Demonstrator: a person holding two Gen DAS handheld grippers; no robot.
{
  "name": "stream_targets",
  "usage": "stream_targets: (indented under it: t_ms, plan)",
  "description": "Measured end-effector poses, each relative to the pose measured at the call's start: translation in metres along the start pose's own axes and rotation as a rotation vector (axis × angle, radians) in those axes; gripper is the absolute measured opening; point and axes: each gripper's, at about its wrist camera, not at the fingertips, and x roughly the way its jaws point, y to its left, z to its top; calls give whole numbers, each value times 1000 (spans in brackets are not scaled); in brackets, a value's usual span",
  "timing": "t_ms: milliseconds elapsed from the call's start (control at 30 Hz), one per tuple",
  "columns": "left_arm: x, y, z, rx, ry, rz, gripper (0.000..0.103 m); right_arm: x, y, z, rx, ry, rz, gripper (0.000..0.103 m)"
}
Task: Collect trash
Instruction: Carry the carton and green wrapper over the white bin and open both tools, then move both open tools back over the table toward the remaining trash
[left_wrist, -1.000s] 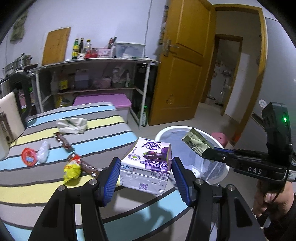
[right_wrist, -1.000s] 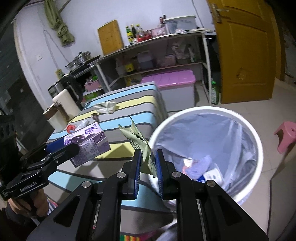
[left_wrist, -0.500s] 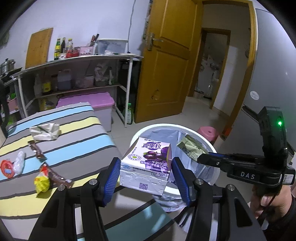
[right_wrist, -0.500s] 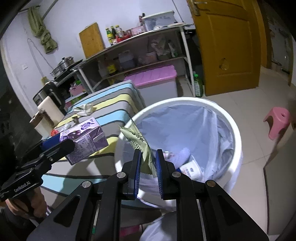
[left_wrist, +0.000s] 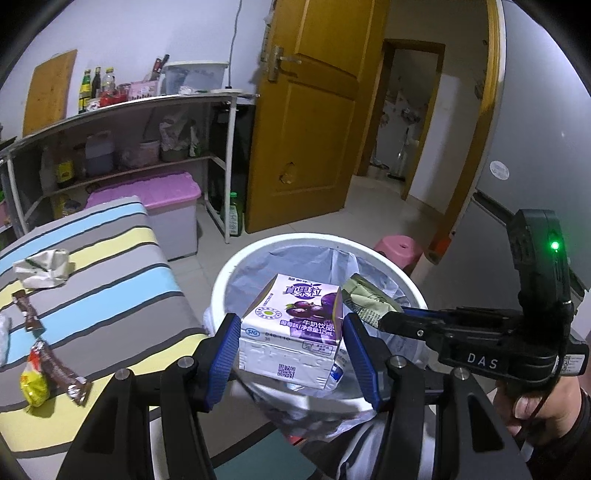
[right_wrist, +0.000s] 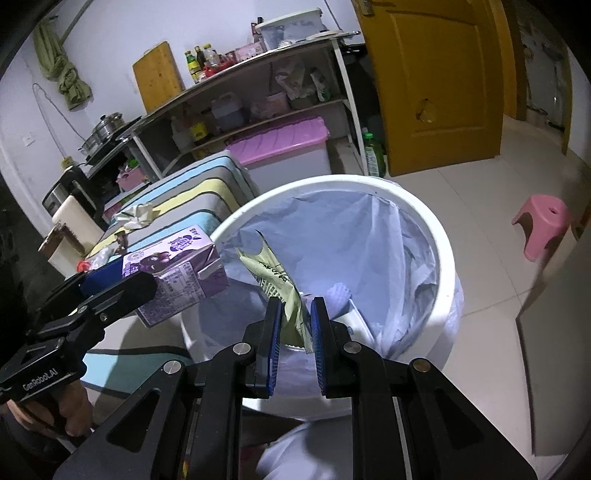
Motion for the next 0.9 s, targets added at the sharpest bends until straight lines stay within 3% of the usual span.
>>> stream_targets:
  t_ms: [467,900]
  plan:
    - [34,-6,2,18,66,-24,58,12,-19,1,40,41,-37,18]
    - [27,0,1,-9,63,-57,58,5,-14,1,39,25,-44,26]
